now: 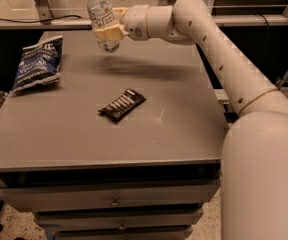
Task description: Move blue plastic bottle near blue chip bag
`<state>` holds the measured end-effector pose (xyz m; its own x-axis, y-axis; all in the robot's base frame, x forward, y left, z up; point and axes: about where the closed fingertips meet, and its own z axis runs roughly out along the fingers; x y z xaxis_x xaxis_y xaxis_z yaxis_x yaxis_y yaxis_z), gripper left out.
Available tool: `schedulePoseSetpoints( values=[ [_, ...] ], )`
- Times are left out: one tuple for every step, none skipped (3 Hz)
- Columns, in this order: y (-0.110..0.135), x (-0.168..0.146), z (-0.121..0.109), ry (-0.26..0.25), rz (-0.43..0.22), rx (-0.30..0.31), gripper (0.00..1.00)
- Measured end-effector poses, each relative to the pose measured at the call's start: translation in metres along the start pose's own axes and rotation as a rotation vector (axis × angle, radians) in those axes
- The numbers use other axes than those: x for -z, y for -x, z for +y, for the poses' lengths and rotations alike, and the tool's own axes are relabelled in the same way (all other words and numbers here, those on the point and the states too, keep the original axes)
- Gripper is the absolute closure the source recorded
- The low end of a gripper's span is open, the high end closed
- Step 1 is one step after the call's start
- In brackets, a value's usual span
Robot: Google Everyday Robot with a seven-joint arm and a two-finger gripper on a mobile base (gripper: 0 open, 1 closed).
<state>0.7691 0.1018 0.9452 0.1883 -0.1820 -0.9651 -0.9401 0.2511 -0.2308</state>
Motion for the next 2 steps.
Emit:
schedulePoseSetpoints(
  values=[
    [-0.001,-0.027,0.02,0.05,-0.018,-0.015,1.0],
    [0.003,-0.058,0.042,0.105,-0.046,-0.045,1.0]
  ],
)
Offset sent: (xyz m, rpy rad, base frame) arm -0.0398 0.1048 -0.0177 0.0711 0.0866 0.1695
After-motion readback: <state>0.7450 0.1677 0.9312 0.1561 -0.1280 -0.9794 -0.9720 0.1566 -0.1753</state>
